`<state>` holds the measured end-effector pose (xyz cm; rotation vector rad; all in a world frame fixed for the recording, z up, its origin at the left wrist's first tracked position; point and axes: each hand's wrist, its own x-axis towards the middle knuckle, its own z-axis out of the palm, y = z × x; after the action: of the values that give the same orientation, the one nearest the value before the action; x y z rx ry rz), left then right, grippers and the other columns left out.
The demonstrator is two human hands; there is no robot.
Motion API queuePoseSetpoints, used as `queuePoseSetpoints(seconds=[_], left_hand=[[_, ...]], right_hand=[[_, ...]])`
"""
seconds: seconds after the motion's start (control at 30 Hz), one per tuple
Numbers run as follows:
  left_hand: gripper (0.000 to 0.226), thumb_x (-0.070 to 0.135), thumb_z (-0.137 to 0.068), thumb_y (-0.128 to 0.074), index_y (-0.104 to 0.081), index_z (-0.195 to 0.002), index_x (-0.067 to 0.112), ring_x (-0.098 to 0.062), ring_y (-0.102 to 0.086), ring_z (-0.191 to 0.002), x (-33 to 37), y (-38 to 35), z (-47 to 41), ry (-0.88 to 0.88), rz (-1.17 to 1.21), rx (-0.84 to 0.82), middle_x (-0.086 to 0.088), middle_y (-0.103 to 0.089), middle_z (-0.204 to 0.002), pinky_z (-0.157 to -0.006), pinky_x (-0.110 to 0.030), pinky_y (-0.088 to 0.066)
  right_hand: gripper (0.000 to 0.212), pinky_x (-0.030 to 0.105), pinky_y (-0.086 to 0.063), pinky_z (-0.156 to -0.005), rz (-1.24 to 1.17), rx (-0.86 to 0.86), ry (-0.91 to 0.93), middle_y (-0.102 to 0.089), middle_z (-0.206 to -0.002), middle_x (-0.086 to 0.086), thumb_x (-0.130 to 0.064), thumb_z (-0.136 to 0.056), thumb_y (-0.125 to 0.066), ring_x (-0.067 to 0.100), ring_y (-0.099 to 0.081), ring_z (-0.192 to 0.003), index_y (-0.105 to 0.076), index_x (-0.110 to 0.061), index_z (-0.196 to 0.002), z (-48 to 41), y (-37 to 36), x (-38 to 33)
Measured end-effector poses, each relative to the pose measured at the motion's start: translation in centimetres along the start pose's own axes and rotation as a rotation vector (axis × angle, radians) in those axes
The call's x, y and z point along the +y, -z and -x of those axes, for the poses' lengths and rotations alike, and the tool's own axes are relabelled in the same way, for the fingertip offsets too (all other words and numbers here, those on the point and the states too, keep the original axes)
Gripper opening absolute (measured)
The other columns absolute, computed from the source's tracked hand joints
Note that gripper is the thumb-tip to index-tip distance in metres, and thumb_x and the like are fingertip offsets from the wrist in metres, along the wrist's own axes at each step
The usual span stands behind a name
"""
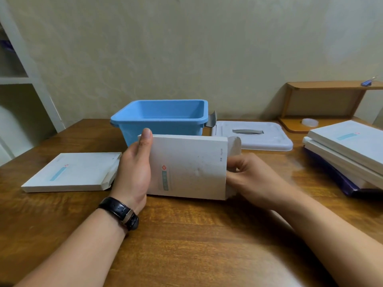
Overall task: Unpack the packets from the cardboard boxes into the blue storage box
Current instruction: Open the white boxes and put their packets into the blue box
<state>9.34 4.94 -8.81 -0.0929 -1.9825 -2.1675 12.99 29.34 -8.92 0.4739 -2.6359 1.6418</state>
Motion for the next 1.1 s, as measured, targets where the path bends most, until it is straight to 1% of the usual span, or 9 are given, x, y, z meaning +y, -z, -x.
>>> queuePoseSetpoints(seconds=[0.1,0.27,0.4,0.57,0.67,0.8,0.9,1.0,1.1], left_hand=[[0.039,0.068,-0.098,-0.047,-0.07,-0.116,0.042,-0.015,-0.075,-0.11,0.0,-0.2,0.1,0.01,-0.008,-0.014,0.008,-0.079,-0.116,-0.104,-0.057,-0.054],[0.049,0.078,-0.089,-0.048,-0.071,-0.112,0.041,-0.021,-0.076,-0.106,-0.2,0.4,-0.1,0.046,-0.049,0.029,0.005,-0.081,-0.11,-0.1,-0.061,-0.055],[0.056,0.082,-0.086,-0.046,-0.071,-0.106,0.035,-0.026,-0.078,-0.096,0.1,0.6,-0.3,0.078,-0.101,0.085,0.002,-0.082,-0.098,-0.091,-0.06,-0.06],[0.057,0.081,-0.086,-0.046,-0.072,-0.104,0.034,-0.031,-0.078,-0.092,0.4,0.5,-0.6,0.156,-0.099,0.149,0.002,-0.082,-0.088,-0.089,-0.059,-0.061],[0.057,0.079,-0.088,-0.047,-0.071,-0.103,0.029,-0.032,-0.077,-0.092,0.5,0.2,-0.7,0.178,-0.084,0.184,-0.001,-0.082,-0.087,-0.09,-0.058,-0.06],[0.065,0.087,-0.081,-0.047,-0.072,-0.103,0.03,-0.03,-0.078,-0.09,0.2,0.4,-0.9,0.168,-0.118,0.17,0.003,-0.082,-0.086,-0.089,-0.059,-0.061],[0.062,0.082,-0.086,-0.049,-0.072,-0.102,0.027,-0.029,-0.079,-0.089,0.0,0.7,-1.0,0.162,-0.097,0.169,0.002,-0.082,-0.088,-0.087,-0.059,-0.062],[0.055,0.072,-0.096,-0.05,-0.073,-0.103,0.022,-0.029,-0.078,-0.089,0.0,1.4,-1.3,0.19,-0.065,0.188,-0.003,-0.082,-0.091,-0.082,-0.052,-0.063],[0.054,0.069,-0.1,-0.048,-0.073,-0.103,0.021,-0.029,-0.078,-0.087,-0.3,2.1,-1.6,0.236,-0.02,0.211,-0.005,-0.082,-0.094,-0.08,-0.048,-0.063]], right_hand=[[0.019,0.013,-0.06,-0.072,-0.059,0.017,-0.052,-0.08,-0.099,-0.029,-0.025,-0.099,-0.073,-0.011,-0.075,-0.095,-0.083,-0.039,-0.106,-0.3,-0.6,0.0],[0.017,0.028,-0.067,-0.084,-0.105,0.113,-0.08,-0.082,-0.113,-0.018,-0.03,-0.103,-0.07,0.001,-0.077,-0.106,-0.085,-0.032,-0.111,-0.6,-0.6,0.4],[0.022,0.021,-0.064,-0.083,-0.202,0.125,-0.054,-0.079,-0.118,-0.022,-0.028,-0.106,-0.064,-0.002,-0.075,-0.111,-0.076,-0.041,-0.118,0.0,0.3,-0.1],[0.016,0.027,-0.065,-0.077,-0.34,0.258,-0.14,-0.083,-0.112,-0.012,-0.032,-0.103,-0.067,0.008,-0.08,-0.102,-0.076,-0.028,-0.116,0.2,1.2,-0.4],[0.034,0.033,-0.064,-0.089,-0.376,0.211,-0.157,-0.083,-0.115,-0.009,-0.043,-0.092,-0.074,0.012,-0.08,-0.106,-0.076,-0.025,-0.121,0.2,1.7,-0.5],[0.035,0.035,-0.065,-0.087,-0.424,0.136,-0.245,-0.084,-0.115,0.0,-0.031,-0.092,-0.078,0.02,-0.081,-0.106,-0.073,-0.02,-0.125,0.3,1.9,-0.7],[0.033,0.035,-0.065,-0.078,-0.394,0.287,-0.247,-0.084,-0.112,0.009,-0.025,-0.092,-0.077,0.025,-0.083,-0.099,-0.072,-0.016,-0.123,0.8,3.0,-1.1],[0.034,0.049,-0.064,-0.089,-0.419,0.468,-0.222,-0.083,-0.11,0.011,-0.024,-0.092,-0.078,0.03,-0.082,-0.098,-0.068,-0.019,-0.124,1.5,5.5,-2.4],[0.022,0.036,-0.068,-0.071,-0.408,0.533,-0.208,-0.085,-0.101,0.009,-0.021,-0.097,-0.075,0.026,-0.084,-0.087,-0.068,-0.02,-0.118,2.0,7.7,-4.3]])
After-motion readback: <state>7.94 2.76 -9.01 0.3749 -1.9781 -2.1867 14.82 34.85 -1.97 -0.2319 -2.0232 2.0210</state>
